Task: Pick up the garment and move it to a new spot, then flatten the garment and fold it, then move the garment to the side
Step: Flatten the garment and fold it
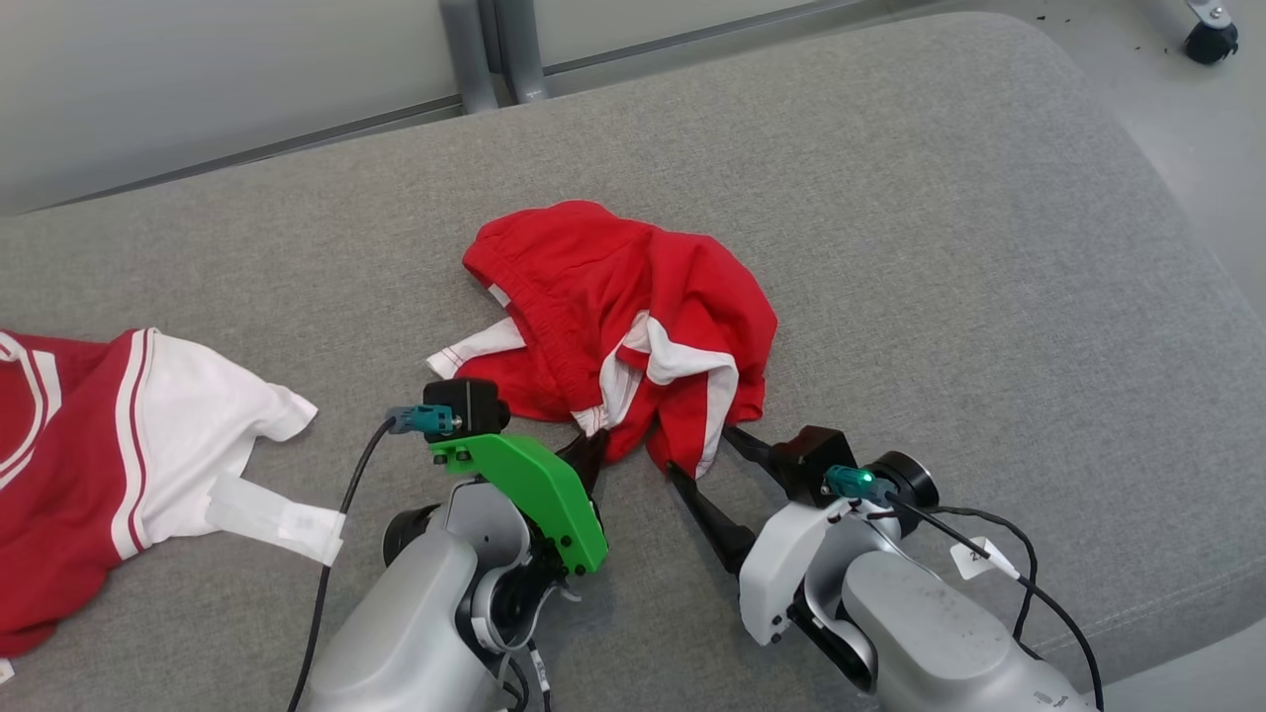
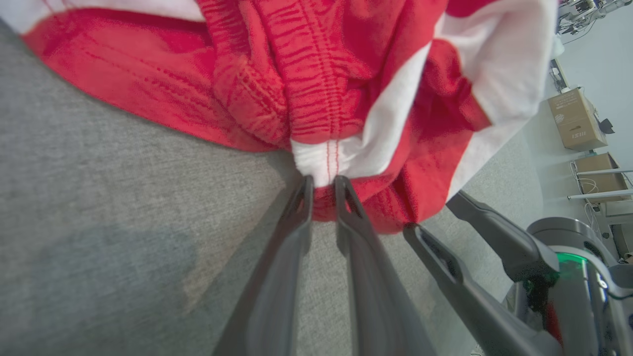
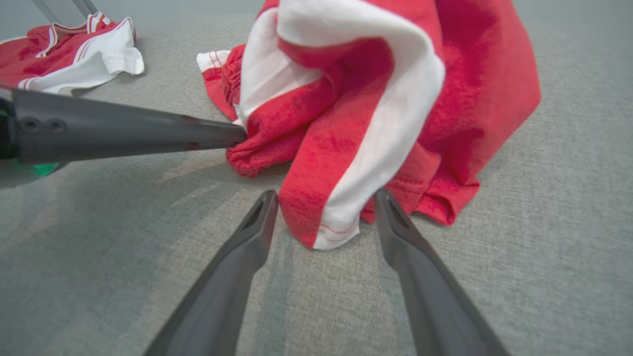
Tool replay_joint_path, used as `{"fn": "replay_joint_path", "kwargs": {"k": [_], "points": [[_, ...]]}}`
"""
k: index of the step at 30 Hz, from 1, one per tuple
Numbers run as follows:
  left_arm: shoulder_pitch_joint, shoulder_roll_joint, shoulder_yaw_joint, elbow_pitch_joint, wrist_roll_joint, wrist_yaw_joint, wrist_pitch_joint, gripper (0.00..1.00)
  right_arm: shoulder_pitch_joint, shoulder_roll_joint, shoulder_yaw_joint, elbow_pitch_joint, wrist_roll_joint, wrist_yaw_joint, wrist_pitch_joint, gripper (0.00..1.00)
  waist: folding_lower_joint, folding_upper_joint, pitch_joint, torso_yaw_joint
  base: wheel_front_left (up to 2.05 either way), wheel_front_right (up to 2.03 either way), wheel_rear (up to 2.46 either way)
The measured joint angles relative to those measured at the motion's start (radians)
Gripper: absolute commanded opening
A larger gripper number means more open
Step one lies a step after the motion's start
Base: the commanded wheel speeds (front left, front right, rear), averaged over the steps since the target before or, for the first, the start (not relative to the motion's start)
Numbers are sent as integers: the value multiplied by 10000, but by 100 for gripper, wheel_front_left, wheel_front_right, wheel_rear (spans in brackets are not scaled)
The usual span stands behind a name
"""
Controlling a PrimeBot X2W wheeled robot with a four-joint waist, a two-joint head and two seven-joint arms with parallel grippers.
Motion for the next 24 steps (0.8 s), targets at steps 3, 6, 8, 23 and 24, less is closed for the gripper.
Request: {"fn": "replay_joint_path", "kwargs": {"k": [3,6,8,23,24], "points": [[-91,0,-113,6,-558,-73,-84,0,6,-2,-111,-29,-54,0,0,100,0,0,17,-99,0,0,0],[-169,-4,-290,75,-800,-73,-176,0,74,-2,-257,-77,-196,0,0,100,1,0,14,-180,0,0,0],[-199,-6,-395,123,-907,-84,-261,0,148,0,-401,-109,-355,0,0,100,1,0,-1,-215,0,0,0],[815,1576,-332,-2176,-257,290,-1361,0,1741,-731,-2683,-1962,-1707,0,0,100,1,0,-238,117,0,0,0],[998,1768,-343,-2487,-188,403,-1363,0,1926,-802,-2901,-2211,-1802,0,2,100,1,0,-263,168,0,0,0]]}}
